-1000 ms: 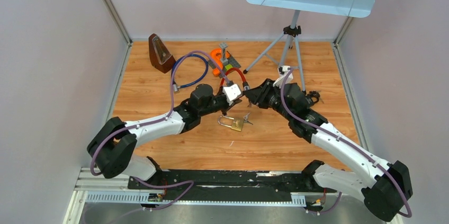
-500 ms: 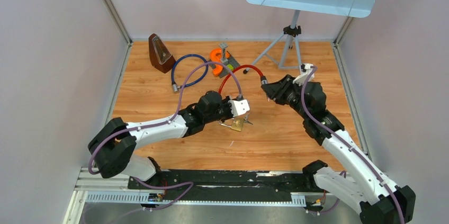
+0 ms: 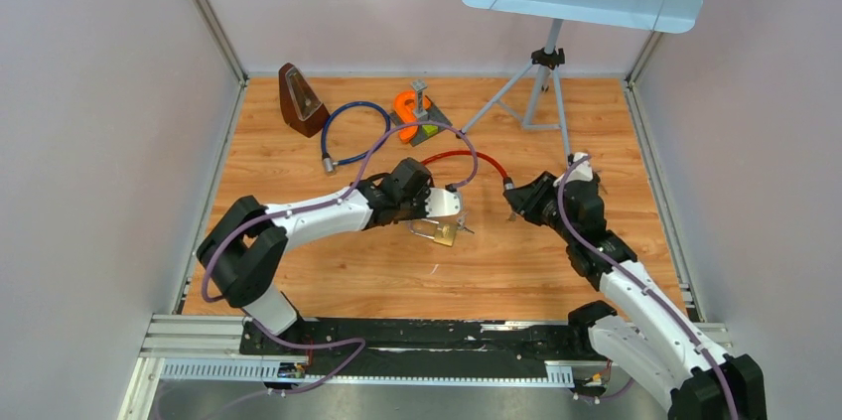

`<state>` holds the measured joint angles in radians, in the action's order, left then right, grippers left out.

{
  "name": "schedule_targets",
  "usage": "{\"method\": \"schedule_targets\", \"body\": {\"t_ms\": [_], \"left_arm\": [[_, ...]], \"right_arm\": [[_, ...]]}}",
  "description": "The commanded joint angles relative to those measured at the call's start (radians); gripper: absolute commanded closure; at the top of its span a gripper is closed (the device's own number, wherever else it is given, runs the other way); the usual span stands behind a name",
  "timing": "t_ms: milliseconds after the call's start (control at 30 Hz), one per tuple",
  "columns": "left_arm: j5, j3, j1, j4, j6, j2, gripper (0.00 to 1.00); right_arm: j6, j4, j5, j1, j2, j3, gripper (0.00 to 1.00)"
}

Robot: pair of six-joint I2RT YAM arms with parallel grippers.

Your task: Unlock with the key

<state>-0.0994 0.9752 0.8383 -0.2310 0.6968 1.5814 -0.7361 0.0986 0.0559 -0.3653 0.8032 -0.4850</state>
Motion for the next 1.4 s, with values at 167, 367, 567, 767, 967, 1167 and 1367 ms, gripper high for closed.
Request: {"method": "schedule_targets", "body": {"t_ms": [167, 367, 567, 767, 967, 1167, 1367], "left_arm": [[-0.066, 0.037, -0.084, -0.205, 0.083, 0.089, 0.51], [-0.058, 0.051, -0.087, -0.232, 0.054, 0.045, 0.26], [-0.135, 0.046, -0.115, -0.133, -0.117, -0.118, 0.03], [-0.254, 0.141, -0.275, -0.151, -0.523, -0.183, 0.00], [-0.233, 0.219, -0.464, -0.247, -0.823, -0.157, 0.00], [-0.205, 0.295, -0.641, -0.284, -1.042, -0.005, 0.00], [-0.177, 0.339, -0.712, -0.203, -1.177, 0.144, 0.03]], "right_arm": [[-0.015, -0.220, -0.055, 0.018, 0.059, 0.105, 1.00], [0.000, -0.240, -0.133, 0.029, 0.106, 0.124, 1.00], [0.021, -0.244, -0.253, 0.062, 0.169, 0.128, 1.00], [0.073, -0.237, -0.318, 0.081, 0.242, 0.082, 0.84], [0.144, -0.193, -0.346, 0.085, 0.273, 0.009, 0.44], [0.209, -0.139, -0.330, 0.085, 0.187, -0.012, 0.33], [0.232, -0.132, -0.305, 0.086, 0.012, 0.049, 0.32]]}}
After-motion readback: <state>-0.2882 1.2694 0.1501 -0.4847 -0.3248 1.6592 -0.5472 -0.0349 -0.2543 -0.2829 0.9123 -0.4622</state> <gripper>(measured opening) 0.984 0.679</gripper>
